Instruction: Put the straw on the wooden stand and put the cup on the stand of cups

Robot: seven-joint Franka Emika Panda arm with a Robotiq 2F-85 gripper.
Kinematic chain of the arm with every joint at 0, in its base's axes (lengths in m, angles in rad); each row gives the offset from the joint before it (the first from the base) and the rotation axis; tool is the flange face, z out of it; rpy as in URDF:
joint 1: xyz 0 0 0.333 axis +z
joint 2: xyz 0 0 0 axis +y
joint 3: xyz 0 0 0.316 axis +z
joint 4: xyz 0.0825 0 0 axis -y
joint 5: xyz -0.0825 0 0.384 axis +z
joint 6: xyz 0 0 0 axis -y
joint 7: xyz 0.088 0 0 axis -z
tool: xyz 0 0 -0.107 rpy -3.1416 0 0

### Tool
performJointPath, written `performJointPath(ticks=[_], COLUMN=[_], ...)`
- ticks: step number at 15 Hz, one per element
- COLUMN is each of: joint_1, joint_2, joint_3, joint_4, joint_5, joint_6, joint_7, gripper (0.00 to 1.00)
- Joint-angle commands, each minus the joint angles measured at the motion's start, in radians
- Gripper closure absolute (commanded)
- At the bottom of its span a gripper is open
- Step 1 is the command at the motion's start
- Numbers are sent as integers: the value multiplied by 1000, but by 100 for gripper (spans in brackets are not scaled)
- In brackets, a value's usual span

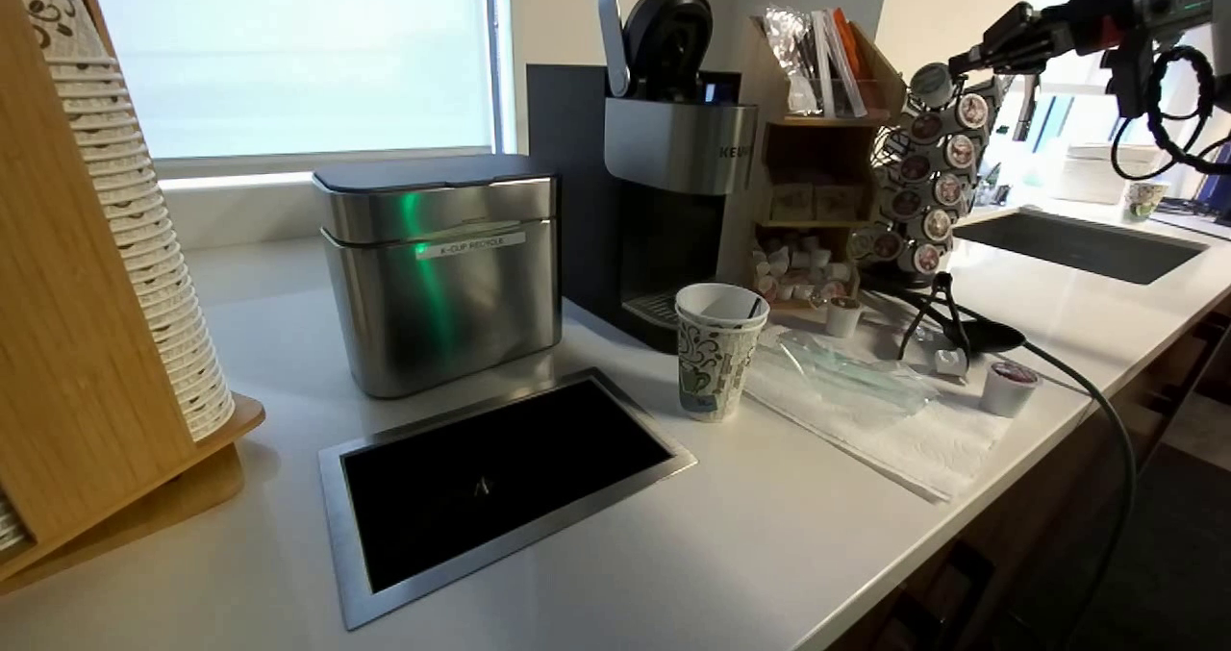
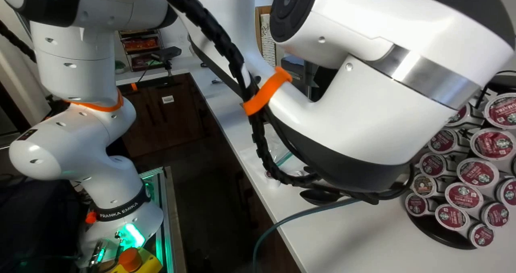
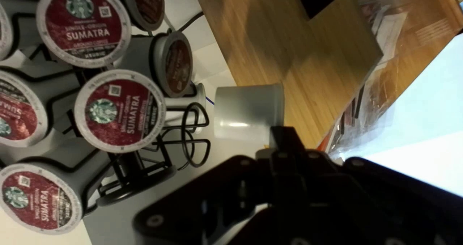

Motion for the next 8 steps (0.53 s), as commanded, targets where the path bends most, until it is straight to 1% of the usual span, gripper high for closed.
performJointPath(ticks=[1, 8], joint_1=[20, 28], joint_2=[-42, -42], joint_3=[-26, -34], joint_4=[-65, -41], joint_5=[9, 13], joint_6=[-66, -134], joint_7=[-30, -30], gripper=[100, 100])
